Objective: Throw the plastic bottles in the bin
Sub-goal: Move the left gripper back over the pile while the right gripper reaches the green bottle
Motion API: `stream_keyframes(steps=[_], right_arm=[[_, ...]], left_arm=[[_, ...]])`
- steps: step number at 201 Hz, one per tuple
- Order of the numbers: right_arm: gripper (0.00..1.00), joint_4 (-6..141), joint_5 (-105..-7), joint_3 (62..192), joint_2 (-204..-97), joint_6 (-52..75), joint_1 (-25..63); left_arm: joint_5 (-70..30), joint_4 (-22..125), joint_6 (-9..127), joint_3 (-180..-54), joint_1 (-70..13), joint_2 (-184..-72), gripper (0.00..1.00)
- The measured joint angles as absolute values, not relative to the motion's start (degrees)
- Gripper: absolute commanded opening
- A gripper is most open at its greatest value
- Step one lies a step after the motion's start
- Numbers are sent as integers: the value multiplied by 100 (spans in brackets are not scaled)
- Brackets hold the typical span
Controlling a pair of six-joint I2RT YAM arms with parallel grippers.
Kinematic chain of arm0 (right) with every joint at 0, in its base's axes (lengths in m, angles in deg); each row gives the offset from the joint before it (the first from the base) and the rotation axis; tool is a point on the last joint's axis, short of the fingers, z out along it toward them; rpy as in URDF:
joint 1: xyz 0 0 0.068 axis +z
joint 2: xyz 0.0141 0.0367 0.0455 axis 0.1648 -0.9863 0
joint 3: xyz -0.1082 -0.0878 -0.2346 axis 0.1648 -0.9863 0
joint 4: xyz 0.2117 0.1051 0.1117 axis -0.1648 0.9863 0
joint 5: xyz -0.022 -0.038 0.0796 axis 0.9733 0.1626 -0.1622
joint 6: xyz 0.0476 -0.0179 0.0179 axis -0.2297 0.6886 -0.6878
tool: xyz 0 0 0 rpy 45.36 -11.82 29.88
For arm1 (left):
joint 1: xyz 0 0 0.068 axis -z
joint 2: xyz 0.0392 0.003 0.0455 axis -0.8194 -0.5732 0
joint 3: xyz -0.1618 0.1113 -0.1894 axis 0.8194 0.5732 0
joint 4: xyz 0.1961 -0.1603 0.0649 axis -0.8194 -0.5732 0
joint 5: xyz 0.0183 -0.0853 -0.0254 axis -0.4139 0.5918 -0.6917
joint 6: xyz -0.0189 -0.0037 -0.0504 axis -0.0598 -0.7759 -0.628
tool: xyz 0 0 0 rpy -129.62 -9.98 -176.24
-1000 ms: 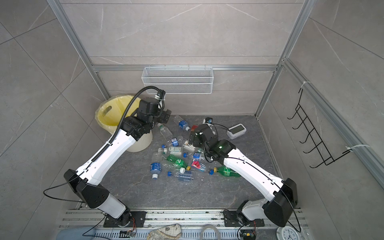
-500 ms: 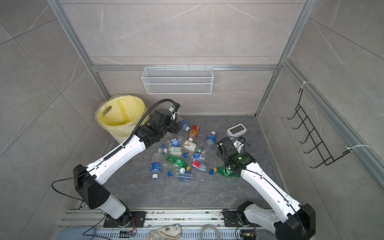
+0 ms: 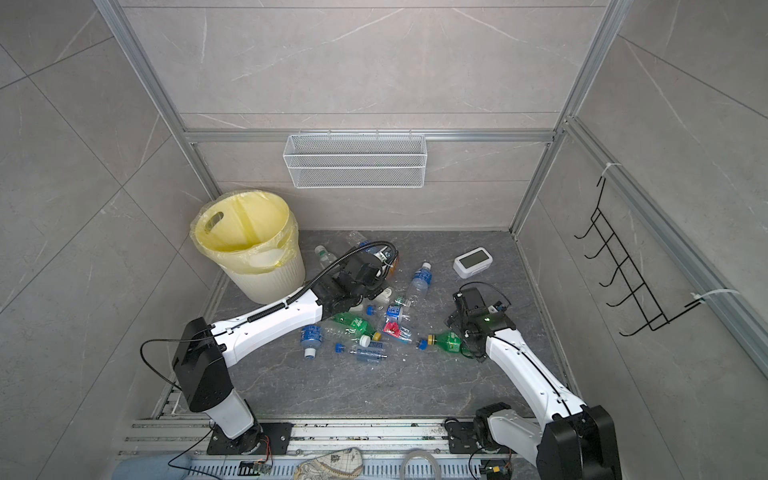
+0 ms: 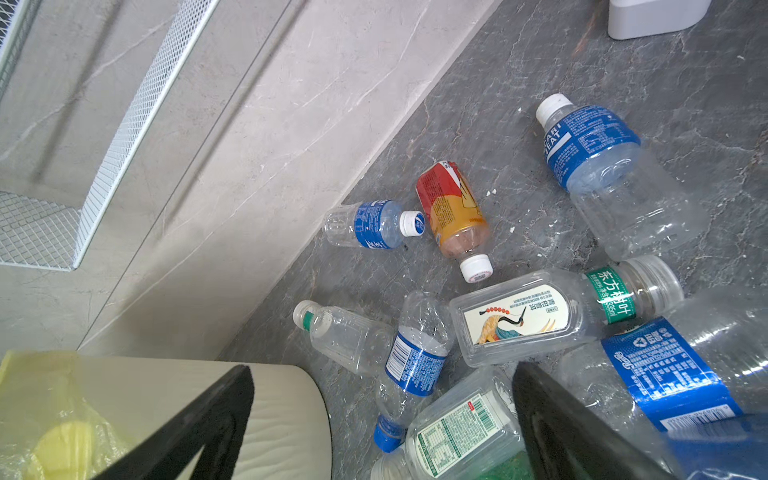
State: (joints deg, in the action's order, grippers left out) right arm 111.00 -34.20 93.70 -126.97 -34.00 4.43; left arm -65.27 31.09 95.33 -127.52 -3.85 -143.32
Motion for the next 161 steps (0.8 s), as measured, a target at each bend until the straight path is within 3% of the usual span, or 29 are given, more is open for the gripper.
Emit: stream_keyframes(steps=[89,161], right_arm=[[99,10659,-3959,8852,-12724,-3525,45],[90,10040,-4158,8414,-12822,-3545,-239]], left_arm=[[-5817,3035,8650,-12555,-389,-14111,100],[-5176,3002,8103,-12483,-389,-14078,100]])
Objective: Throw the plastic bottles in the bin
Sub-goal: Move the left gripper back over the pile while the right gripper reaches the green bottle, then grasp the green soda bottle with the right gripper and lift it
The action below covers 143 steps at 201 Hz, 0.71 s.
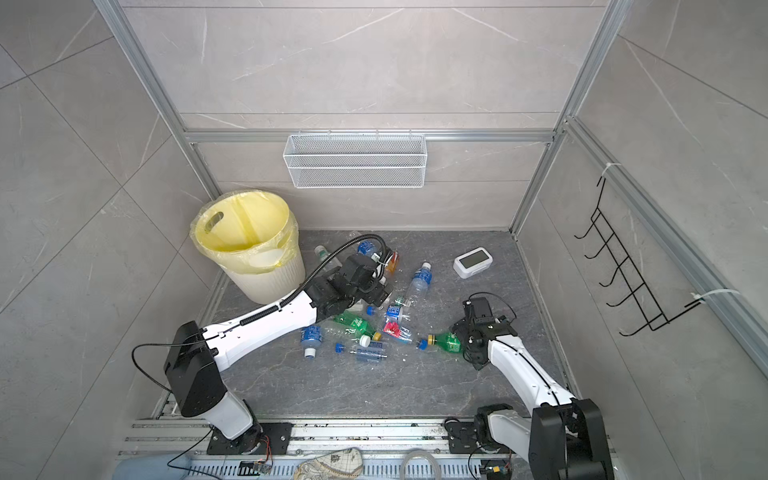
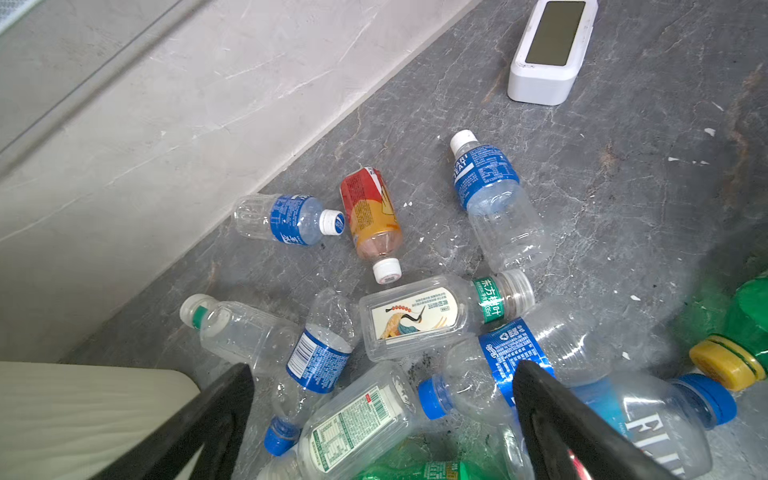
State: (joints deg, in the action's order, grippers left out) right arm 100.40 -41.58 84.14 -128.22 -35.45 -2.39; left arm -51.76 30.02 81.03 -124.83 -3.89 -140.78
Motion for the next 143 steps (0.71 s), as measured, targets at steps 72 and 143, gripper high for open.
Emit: stream_keyframes(steps=[72,143], right_arm=[[76,9409,-4265,8334,-13218,-3398,-475],[61,9111,-4285,8353,-13388,-3083,-530]], left_arm=[[-4885,2965,7806,-12426,-389,-14078,100],[-4542,2945,7592,-12341,-389,-14030,100]])
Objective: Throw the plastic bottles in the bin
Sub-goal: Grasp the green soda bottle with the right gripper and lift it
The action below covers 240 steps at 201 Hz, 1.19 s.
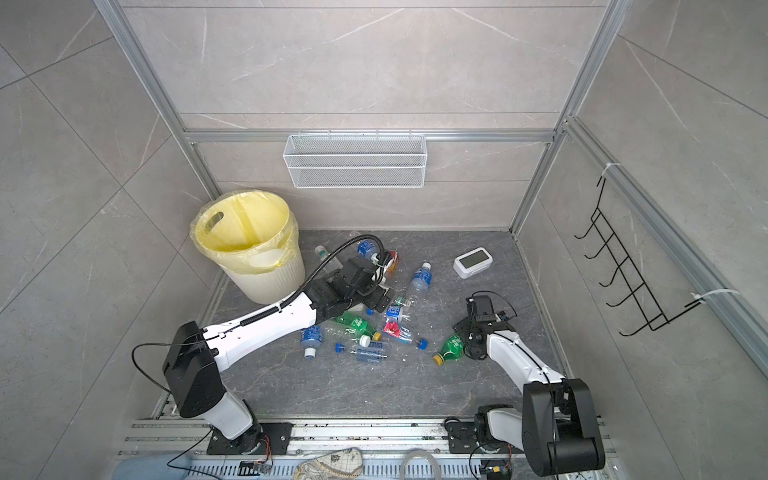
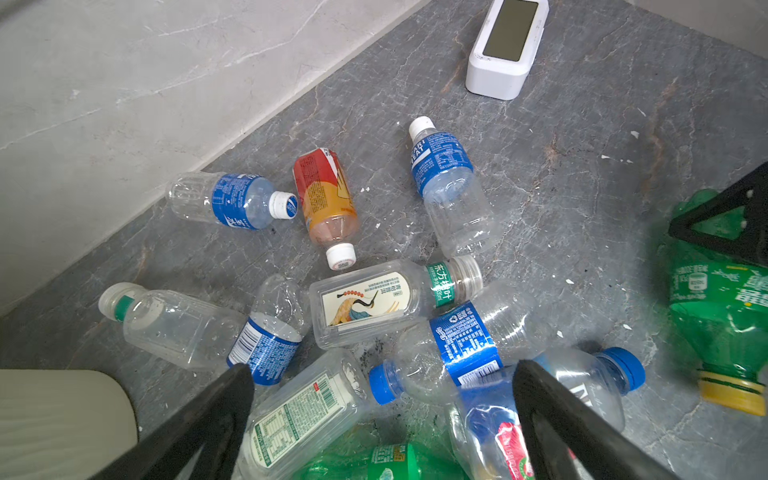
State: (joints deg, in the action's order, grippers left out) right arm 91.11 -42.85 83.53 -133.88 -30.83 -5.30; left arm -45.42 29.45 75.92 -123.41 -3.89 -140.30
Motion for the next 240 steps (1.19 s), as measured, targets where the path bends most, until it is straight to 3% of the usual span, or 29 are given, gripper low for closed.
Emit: stream_keyframes(steps=[47,117,189,240], right_arm=[[52,8945,-4394,8546,-13371,-2688,-528],[51,8755,-5094,9730,-13311,-2283,-410],[52,8486,-5231,11153,-13506,-2229,867],[53,8311,-5212,11529,-13934,-2401,1380]], left_arm=[[-4042,2985,7238,-12094,-389,-13820,100],[-2995,3262,6543,-12026,-392,-13818,100],[-1871,3933,5557,-11696,-735,-13750,95],[-1526,4292,5242,-11491,-809,-13571,84]])
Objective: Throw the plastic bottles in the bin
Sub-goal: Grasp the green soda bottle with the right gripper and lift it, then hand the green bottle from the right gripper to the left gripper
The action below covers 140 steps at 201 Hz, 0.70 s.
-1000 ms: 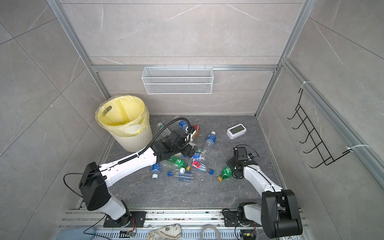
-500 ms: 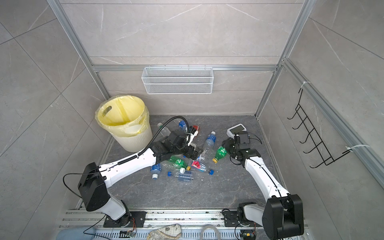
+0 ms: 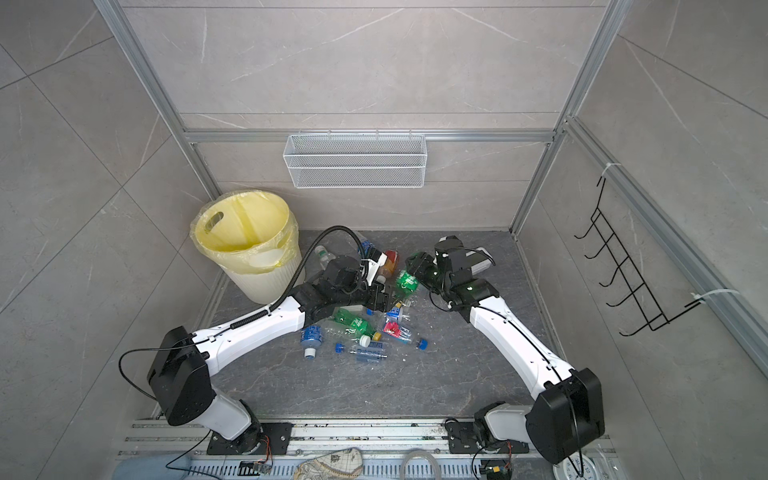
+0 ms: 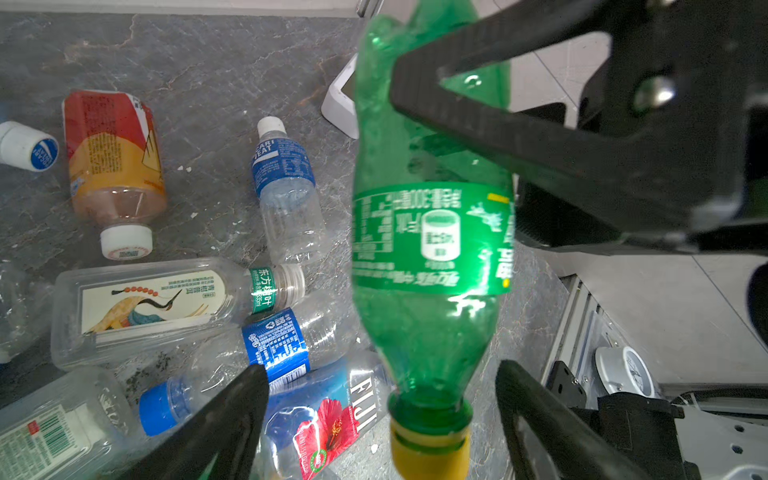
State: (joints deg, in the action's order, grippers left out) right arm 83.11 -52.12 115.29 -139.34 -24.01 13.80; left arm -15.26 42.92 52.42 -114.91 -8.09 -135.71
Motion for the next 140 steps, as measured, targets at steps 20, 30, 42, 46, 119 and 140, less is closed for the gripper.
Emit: stream_keyframes(steps=[20,30,42,46,119,140], right_arm=[[53,8237,-5207,11625,-14015,-2467,1479],[53,8204,-5205,11654,-14039,-2511,1505],[53,8176,-5205,11693,-14070,-2535,1518],[53,8163,-5203,11706,-14079,-2539,1525],[53,8110,-5162,11949,-14208,-2642,1638],[53,8108,-5162,11949,-14238,-2640,1656]], left_arm=[[-1430,4384,5179,-11416,-809,-13488,77],[-1406,4416,5159,-11397,-809,-13466,72],[-1393,4453,5135,-11381,-809,-13453,69],[-1393,4467,5135,-11375,-809,-13453,68],[-1425,4491,5059,-11276,-844,-13438,33],[-1404,4488,5061,-11257,-868,-13438,22]])
